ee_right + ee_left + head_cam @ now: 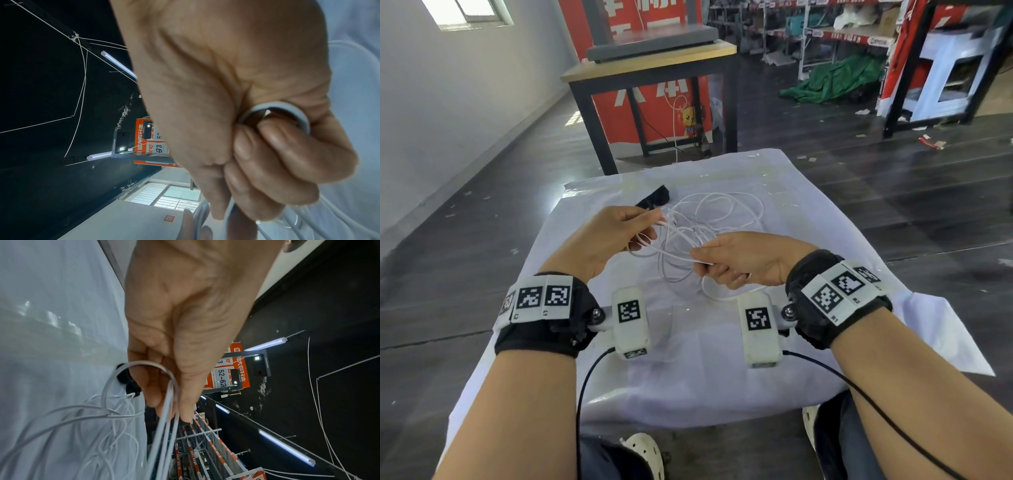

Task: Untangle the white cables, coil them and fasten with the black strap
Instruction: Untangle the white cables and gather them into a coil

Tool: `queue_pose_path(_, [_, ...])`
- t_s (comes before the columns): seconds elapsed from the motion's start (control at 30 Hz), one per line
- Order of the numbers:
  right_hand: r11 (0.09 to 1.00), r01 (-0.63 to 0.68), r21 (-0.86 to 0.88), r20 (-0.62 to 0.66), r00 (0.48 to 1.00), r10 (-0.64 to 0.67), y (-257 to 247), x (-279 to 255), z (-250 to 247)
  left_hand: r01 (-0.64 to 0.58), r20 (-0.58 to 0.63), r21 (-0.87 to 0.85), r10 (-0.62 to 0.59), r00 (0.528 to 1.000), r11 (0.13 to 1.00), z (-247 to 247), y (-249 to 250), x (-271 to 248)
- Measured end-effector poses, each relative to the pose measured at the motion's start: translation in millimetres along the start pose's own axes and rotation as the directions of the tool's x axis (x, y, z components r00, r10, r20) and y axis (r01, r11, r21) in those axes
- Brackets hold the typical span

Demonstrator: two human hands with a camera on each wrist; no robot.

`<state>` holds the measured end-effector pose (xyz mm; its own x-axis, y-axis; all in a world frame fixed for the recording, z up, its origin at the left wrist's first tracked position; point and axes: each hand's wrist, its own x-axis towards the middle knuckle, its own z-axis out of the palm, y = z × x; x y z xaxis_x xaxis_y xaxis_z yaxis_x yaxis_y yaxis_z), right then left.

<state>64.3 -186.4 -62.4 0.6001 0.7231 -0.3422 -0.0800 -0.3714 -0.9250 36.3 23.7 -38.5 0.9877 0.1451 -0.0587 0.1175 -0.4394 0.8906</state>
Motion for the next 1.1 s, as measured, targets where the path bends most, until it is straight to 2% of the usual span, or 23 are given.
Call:
queue_pose_path(0.13, [1.0,0.007,-0.013,0.007,1.0,-0.007,-2,-1,-1,-0.046,-0.009,-0.006,0.046,0.999,0.999,-5,3,-1])
queue_pose_path(0.3, [0.997,0.054,-0.056,0.12,0.992,-0.047,-3,-4,-1,-0.024,-0.027,-0.019,0.023,0.999,1.0,-4,3,0])
queue_pose_path(0.43, [0.996,0.066,0.067,0.096,0.993,-0.072,-2,-2,0,0.035,0.018,-0.264,-0.031,0.999,0.964,-6,6,-2])
queue_pose_path(0.57, [0.968,0.113,0.225,0.064,0.989,-0.13,-6,-3,1,0.066,0.028,-0.512,-0.06,0.998,0.857,-4,7,-3])
queue_pose_path(0.67, [0.913,0.188,0.363,-0.035,0.981,-0.188,-9,-3,0,0.065,0.033,-0.595,-0.056,0.998,0.801,-4,7,1])
queue_pose_path(0.77, [0.815,0.305,0.492,-0.199,0.951,-0.235,-11,-2,-6,0.039,0.046,-0.457,-0.02,0.999,0.889,-1,4,2])
queue_pose_path(0.87, [0.699,0.394,0.597,-0.322,0.916,-0.24,-13,-3,-12,-0.035,0.116,-0.132,0.05,0.992,0.991,8,2,0])
queue_pose_path(0.97, [0.578,0.465,0.67,-0.422,0.88,-0.219,-13,-2,-16,-0.07,0.181,0.131,0.045,0.983,0.989,17,0,3])
queue_pose_path(1.03, [0.518,0.501,0.693,-0.492,0.854,-0.169,-13,-1,-17,-0.084,0.103,0.137,0.07,0.992,0.987,19,1,6])
queue_pose_path(1.1, [0.489,0.529,0.694,-0.55,0.827,-0.116,-11,0,-19,-0.146,-0.088,0.088,0.153,0.984,0.985,17,6,7])
